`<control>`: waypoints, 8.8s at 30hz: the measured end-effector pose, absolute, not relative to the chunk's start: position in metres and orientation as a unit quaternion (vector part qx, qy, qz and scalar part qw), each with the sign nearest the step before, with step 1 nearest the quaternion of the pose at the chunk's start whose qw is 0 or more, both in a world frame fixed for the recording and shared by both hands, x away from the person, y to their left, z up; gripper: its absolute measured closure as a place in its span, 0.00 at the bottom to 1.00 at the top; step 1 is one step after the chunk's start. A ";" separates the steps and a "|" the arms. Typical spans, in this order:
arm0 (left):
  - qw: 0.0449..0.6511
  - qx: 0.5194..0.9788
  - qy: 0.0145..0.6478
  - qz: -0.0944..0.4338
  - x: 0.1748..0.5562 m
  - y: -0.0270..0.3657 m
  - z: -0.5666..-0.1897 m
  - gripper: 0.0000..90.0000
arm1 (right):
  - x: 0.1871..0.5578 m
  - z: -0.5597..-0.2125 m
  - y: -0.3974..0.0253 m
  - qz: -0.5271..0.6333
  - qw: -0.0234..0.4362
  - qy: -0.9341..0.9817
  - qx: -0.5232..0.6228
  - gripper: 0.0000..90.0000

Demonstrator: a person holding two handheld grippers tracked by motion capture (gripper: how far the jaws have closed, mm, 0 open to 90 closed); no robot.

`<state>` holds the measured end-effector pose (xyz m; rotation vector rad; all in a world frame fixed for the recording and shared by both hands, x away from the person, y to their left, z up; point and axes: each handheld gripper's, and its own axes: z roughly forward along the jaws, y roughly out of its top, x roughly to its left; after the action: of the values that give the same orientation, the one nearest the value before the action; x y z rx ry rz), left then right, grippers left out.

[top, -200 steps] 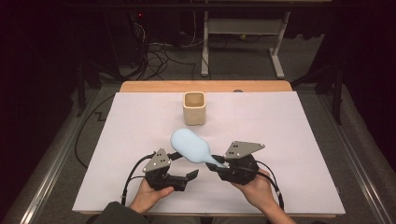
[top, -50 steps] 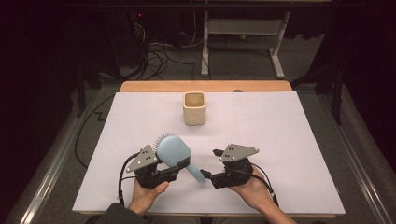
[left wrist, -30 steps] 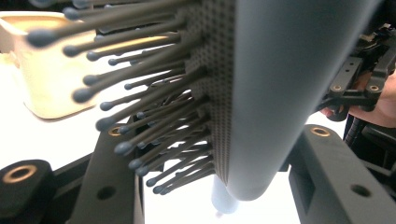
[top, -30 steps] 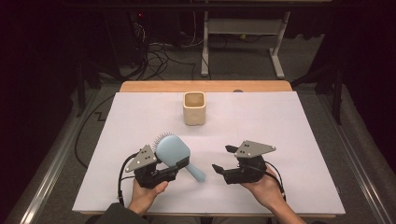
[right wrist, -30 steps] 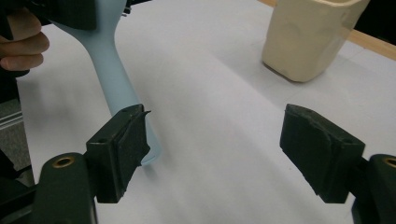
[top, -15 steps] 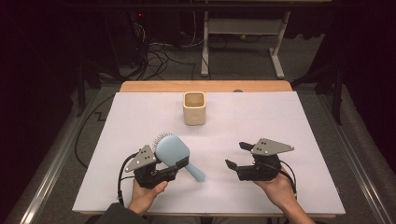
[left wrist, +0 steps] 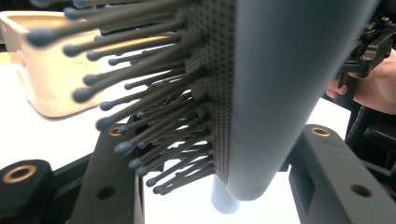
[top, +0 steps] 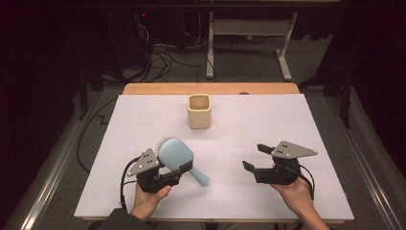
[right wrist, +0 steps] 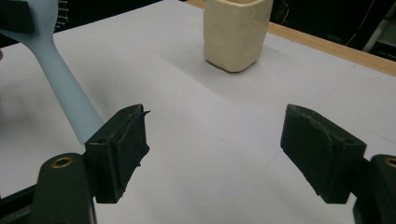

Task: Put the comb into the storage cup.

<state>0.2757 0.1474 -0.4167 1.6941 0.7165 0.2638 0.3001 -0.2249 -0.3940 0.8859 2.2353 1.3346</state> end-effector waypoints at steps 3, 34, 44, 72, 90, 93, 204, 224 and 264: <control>0.598 0.730 0.310 0.114 0.276 0.148 -0.417 0.59 | 0.299 -0.394 -0.232 0.479 0.198 0.792 0.323 0.26; 0.591 0.732 0.316 0.120 0.276 0.152 -0.416 0.59 | 0.289 -0.416 -0.295 0.476 0.229 0.755 0.388 0.23; 0.590 0.730 0.323 0.123 0.276 0.157 -0.414 0.59 | 0.283 -0.431 -0.314 0.487 0.220 0.736 0.415 0.22; 0.580 0.730 0.336 0.132 0.272 0.175 -0.408 0.59 | 0.270 -0.450 -0.330 0.491 0.248 0.721 0.421 0.21; 0.574 0.723 0.360 0.135 0.274 0.205 -0.398 0.59 | 0.271 -0.450 -0.332 0.493 0.241 0.718 0.427 0.21; 0.568 0.725 0.363 0.141 0.275 0.209 -0.395 0.59 | 0.271 -0.450 -0.331 0.493 0.241 0.719 0.426 0.21; 0.553 0.736 0.363 0.144 0.367 0.180 -0.344 0.59 | 0.272 -0.452 -0.333 0.495 0.230 0.720 0.428 0.21; 0.548 0.737 0.367 0.147 0.383 0.174 -0.332 0.59 | 0.272 -0.452 -0.333 0.497 0.230 0.718 0.429 0.21; 0.535 0.734 0.387 0.157 0.435 0.153 -0.314 0.59 | 0.273 -0.453 -0.330 0.491 0.228 0.724 0.428 0.21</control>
<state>0.4354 0.1530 -0.3139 1.7490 0.9215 0.3742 0.2733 -0.3304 -0.4529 1.1783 1.9937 1.3521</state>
